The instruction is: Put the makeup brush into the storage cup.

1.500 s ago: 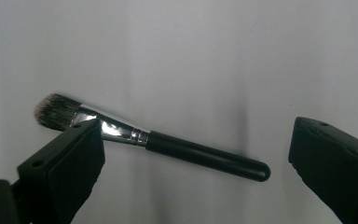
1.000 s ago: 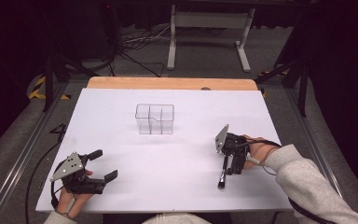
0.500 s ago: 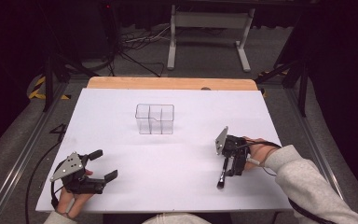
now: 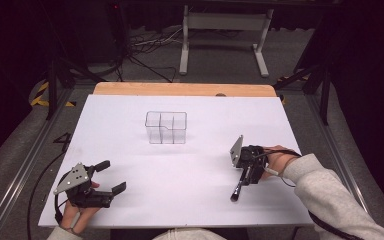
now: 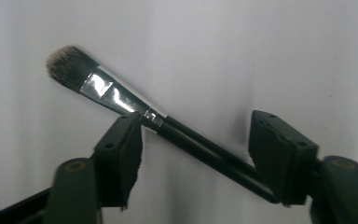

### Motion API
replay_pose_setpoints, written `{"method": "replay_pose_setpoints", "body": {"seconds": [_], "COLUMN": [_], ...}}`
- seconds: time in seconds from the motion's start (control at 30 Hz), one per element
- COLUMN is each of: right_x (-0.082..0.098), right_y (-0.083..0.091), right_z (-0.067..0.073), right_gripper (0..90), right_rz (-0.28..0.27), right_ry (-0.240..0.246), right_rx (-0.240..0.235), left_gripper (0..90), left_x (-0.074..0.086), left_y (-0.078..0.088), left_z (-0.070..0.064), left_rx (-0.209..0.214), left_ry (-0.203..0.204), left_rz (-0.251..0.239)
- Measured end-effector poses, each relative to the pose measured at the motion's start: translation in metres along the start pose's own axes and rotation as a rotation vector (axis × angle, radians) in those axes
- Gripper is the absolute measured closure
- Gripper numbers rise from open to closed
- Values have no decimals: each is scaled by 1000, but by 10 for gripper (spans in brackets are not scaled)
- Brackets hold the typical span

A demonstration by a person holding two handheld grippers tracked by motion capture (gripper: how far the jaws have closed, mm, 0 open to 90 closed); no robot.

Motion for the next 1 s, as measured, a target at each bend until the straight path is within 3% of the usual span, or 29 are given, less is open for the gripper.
{"method": "replay_pose_setpoints", "body": {"seconds": [0.33, 0.47, 0.53, 0.6, 0.7, 0.93, 0.97, 1.0], "right_x": [-6, -6, -6, -7, -4, -3, 1, 1], "right_y": [4, 7, 7, 6, 6, 3, -2, -2], "right_z": [9, 8, 9, 8, 9, 12, 14, 14], "right_gripper": [743, 900, 900, 799, 733, 658, 679, 679], "right_rz": [36, 60, 71, 71, 95, 95, 133, 133], "right_ry": [48, 62, 63, 77, 75, 90, 109, 109], "right_rx": [-52, -41, -40, -25, -24, -48, -53, -53], "left_gripper": [44, 44, 44, 44, 44, 44, 44, 44], "left_x": [0, 0, 0, 0, 0, 0, 0, 0], "left_y": [0, 0, 0, 0, 0, 0, 0, 0], "left_z": [1, 1, 1, 1, 1, 2, 2, 2], "left_rx": [3, 4, 3, 4, 5, 4, 4, 4], "left_ry": [2, 8, 10, 12, 14, 18, 19, 19], "left_rz": [-1, 0, 0, 0, -3, -1, -2, -2]}}
Point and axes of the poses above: each handheld gripper's, and its own axes: y roughly backward along the jaws, x roughly out of its underside, z roughly to its left, the point moved 10 cm from there along -y, roughly forward along the jaws, and after that the axes turned 4 degrees about y, right-handed, at the moved point
